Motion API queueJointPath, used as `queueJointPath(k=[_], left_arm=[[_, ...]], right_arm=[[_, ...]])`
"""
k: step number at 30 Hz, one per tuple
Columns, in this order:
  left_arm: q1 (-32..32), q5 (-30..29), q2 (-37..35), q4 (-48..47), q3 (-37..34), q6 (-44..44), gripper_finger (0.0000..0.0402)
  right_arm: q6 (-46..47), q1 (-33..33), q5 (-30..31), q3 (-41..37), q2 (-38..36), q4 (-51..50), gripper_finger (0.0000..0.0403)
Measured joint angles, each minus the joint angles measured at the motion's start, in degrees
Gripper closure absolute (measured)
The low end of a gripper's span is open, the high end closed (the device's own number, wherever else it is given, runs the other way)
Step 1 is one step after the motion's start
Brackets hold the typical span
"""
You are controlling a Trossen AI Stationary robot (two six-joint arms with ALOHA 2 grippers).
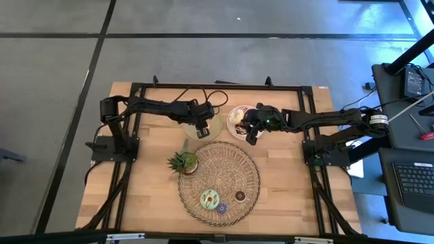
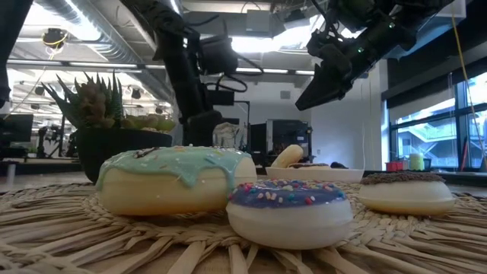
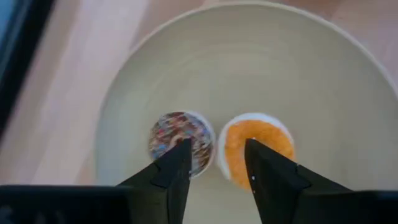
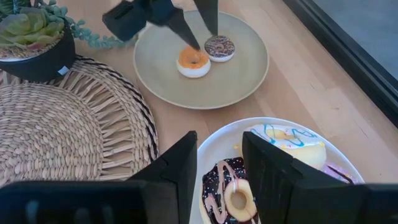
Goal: Pick & Place donuts
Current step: Put the large light blue donut on the white plate
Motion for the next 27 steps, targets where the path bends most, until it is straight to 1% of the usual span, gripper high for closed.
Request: queueJointPath(k=[3, 6, 11, 16, 18, 20, 25, 27], left_arm=[[-0.51, -1.90, -0.54, -2.16, 2.30, 0.08, 0.0242], [-1.76, -0.31, -1.99, -3.61, 3.70, 1.47, 0.0232], [-6.76, 10.62, -4.08, -0.94, 3.91, 3.71, 0.0221], [-14.44, 20.93, -4.68, 0.38, 3.91, 6.41, 0.0215], [-17.94, 23.93, -4.65, 2.16, 3.87, 7.70, 0.0215], [-21.58, 25.01, -4.61, 3.88, 3.87, 9.66, 0.0216], [-29.50, 24.43, -4.46, 6.88, 3.87, 13.83, 0.0215], [-32.06, 24.39, -4.45, 6.98, 3.87, 14.12, 0.0215]], right_arm=[[0.07, 0.01, -0.01, 0.00, 0.00, -0.05, 0.0273], [0.03, 0.00, -0.02, 0.00, 0.00, -0.29, 0.0273], [-0.07, -0.14, 0.00, 0.00, 0.00, -1.75, 0.0273], [-0.11, -0.42, 0.00, 0.00, 0.00, -1.88, 0.0273], [-0.10, -0.60, 0.04, 0.00, 0.00, -1.71, 0.0273], [0.00, -0.64, 0.02, 0.00, 0.00, -1.67, 0.0273], [0.43, -0.66, 0.04, 0.00, 0.00, -1.66, 0.0273], [1.45, -0.66, 0.02, 0.00, 0.00, -1.66, 0.0273]])
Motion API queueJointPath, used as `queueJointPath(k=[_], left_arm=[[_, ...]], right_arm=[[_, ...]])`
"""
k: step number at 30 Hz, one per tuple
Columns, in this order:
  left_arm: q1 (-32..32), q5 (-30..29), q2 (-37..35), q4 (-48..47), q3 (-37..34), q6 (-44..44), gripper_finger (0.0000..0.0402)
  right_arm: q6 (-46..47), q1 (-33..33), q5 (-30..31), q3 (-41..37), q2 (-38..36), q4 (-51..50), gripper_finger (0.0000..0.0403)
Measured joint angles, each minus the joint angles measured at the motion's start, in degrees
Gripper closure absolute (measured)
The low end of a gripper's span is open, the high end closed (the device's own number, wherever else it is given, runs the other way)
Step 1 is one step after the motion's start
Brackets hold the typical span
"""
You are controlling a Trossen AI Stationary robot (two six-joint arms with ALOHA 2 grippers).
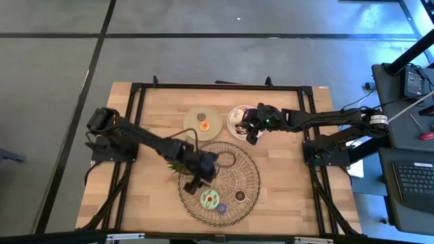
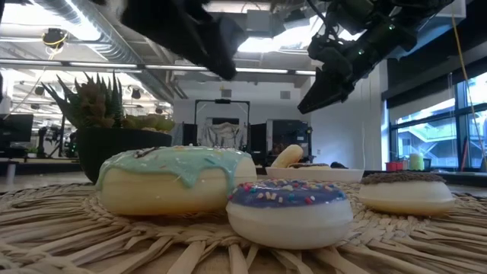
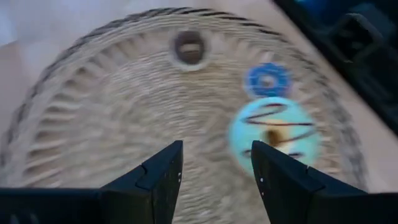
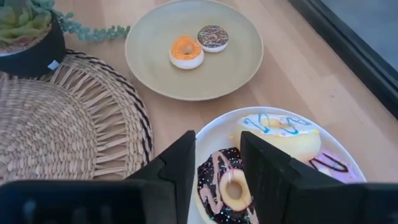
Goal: Pick & Place donuts
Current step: Put the large light blue donut on the white plate
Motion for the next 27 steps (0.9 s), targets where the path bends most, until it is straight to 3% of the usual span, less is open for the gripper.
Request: queueJointPath(k=[10, 27], left_arm=[[-5.96, -0.93, 5.54, 8.47, -0.26, -7.93, 0.0219], [-5.66, -3.09, 13.71, 7.94, -0.28, -13.62, 0.0223]], right_arm=[[1.81, 0.00, 0.00, 0.00, 0.00, -0.04, 0.0273], [3.03, 0.02, -0.07, 0.00, 0.00, -0.33, 0.0273]])
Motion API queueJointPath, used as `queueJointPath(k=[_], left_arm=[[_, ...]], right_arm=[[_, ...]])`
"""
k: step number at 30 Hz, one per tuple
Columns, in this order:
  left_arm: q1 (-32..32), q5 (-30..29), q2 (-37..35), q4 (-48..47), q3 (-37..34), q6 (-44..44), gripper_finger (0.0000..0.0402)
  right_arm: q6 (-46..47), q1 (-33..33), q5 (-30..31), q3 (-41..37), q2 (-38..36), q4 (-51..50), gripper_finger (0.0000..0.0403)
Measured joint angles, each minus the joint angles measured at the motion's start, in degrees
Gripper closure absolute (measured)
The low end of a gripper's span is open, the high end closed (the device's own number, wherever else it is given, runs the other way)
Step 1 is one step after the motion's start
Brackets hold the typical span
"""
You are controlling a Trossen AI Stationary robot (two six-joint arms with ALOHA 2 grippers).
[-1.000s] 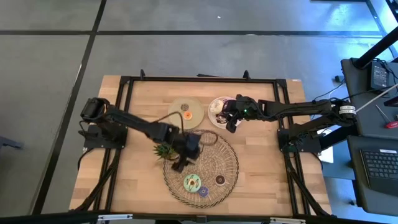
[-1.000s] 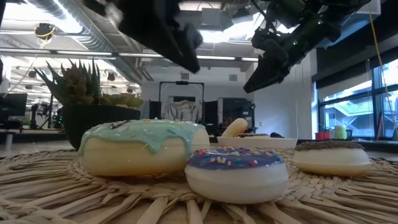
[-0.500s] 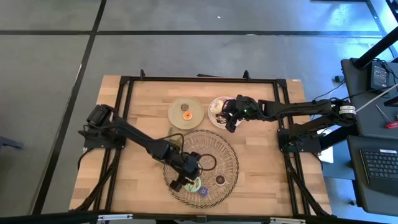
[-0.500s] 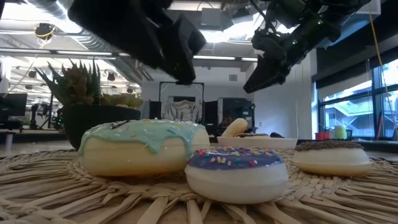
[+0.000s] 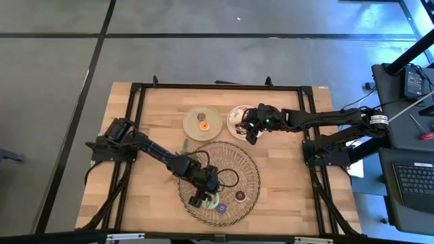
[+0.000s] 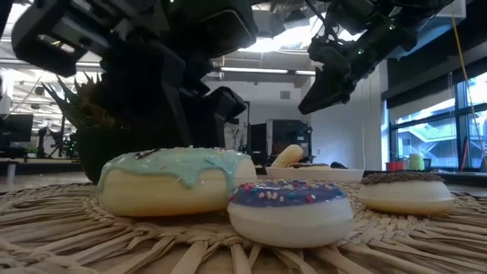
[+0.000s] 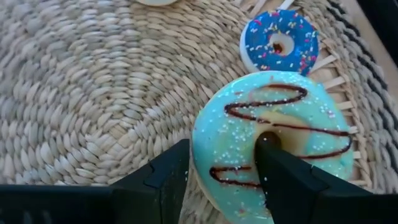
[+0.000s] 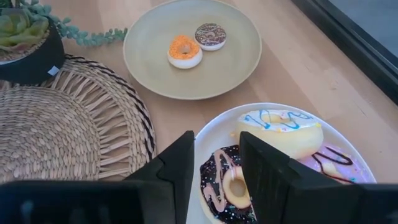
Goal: Pick & Place donuts
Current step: Put the large light blue donut on the white plate
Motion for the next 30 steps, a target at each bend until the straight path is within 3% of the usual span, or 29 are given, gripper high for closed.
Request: queueJointPath(k=[12, 24, 26, 30], left_arm=[[0.35, 2.52, -0.02, -0.47, 0.02, 0.54, 0.0242], [3.29, 2.06, -4.71, -7.59, 3.23, 4.85, 0.0387], [4.01, -3.47, -7.79, -11.83, 4.06, 6.93, 0.0389], [5.45, -29.82, -13.90, -13.65, 4.21, 9.48, 0.0383]], right_arm=[[-0.02, 0.00, -0.02, 0.00, 0.00, -0.11, 0.0273], [-0.31, -0.02, 0.00, 0.00, 0.00, 0.52, 0.0273], [-0.28, -0.01, 0.00, 0.00, -0.14, 1.71, 0.0273], [-0.39, 0.26, 0.03, 0.00, -0.42, 5.56, 0.0273]])
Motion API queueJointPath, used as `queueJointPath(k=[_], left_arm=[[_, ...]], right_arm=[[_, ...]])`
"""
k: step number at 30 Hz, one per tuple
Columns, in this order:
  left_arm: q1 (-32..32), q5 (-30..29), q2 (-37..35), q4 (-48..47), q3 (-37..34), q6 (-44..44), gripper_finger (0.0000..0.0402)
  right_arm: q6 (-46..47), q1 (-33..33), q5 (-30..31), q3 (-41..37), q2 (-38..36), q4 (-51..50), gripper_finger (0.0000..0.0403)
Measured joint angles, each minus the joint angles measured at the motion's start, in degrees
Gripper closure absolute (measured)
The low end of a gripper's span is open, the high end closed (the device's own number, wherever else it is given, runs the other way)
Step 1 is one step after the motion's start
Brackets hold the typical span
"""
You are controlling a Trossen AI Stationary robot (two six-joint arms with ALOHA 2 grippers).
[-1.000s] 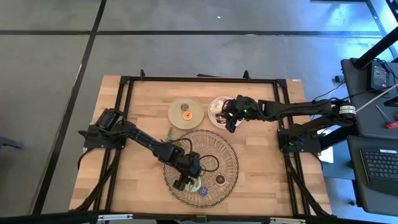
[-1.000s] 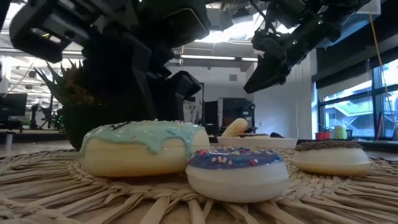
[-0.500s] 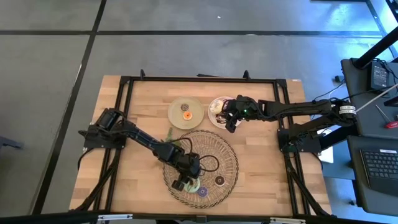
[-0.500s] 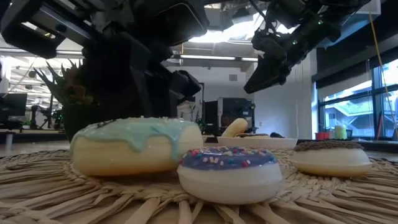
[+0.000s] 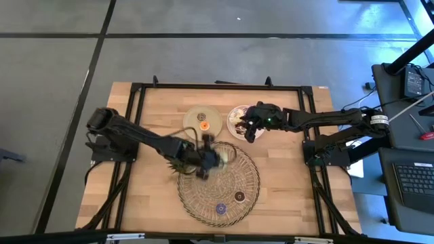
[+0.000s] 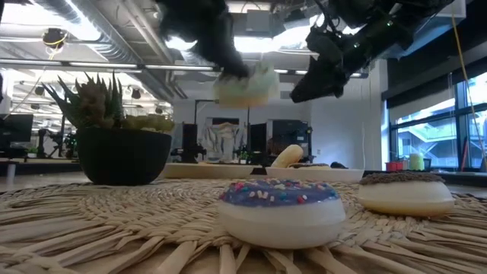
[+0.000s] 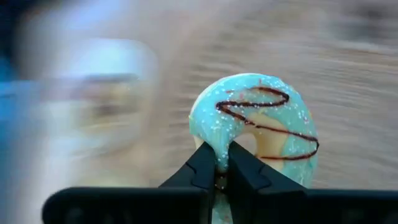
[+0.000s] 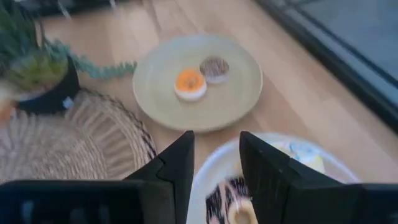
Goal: Pick & Place donuts
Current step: Put the large light blue donut on the white plate
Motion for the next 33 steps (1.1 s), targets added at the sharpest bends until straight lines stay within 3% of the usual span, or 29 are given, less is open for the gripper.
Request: queueJointPath(k=[3, 6, 9, 11, 18, 33], left_arm=[[1.12, -18.72, -3.03, 5.05, 0.08, 1.47, 0.0383], [2.22, -32.70, -4.38, 10.36, 0.08, 3.66, 0.0383], [3.73, -43.17, -4.98, 14.52, 0.06, 6.86, 0.0383], [5.12, -46.83, -5.11, 15.67, 0.08, 7.34, 0.0384], [9.66, -44.09, -4.24, 16.14, -0.05, 6.76, 0.0384], [10.05, -42.02, -4.37, 28.43, -0.01, 17.26, 0.0384]], right_arm=[[-2.85, 0.29, 0.15, 0.02, -0.02, 3.68, 0.0273], [-7.39, 0.96, 2.62, 0.02, -0.02, 9.68, 0.0273], [-13.00, 1.90, 7.59, 0.00, -0.03, 16.17, 0.0273], [-14.75, 2.10, 8.78, 0.00, -0.07, 19.50, 0.0273], [-15.58, 2.10, 2.58, 0.02, 1.06, 24.55, 0.0273], [-10.11, 2.32, 2.48, 0.02, 6.52, 31.23, 0.0273]])
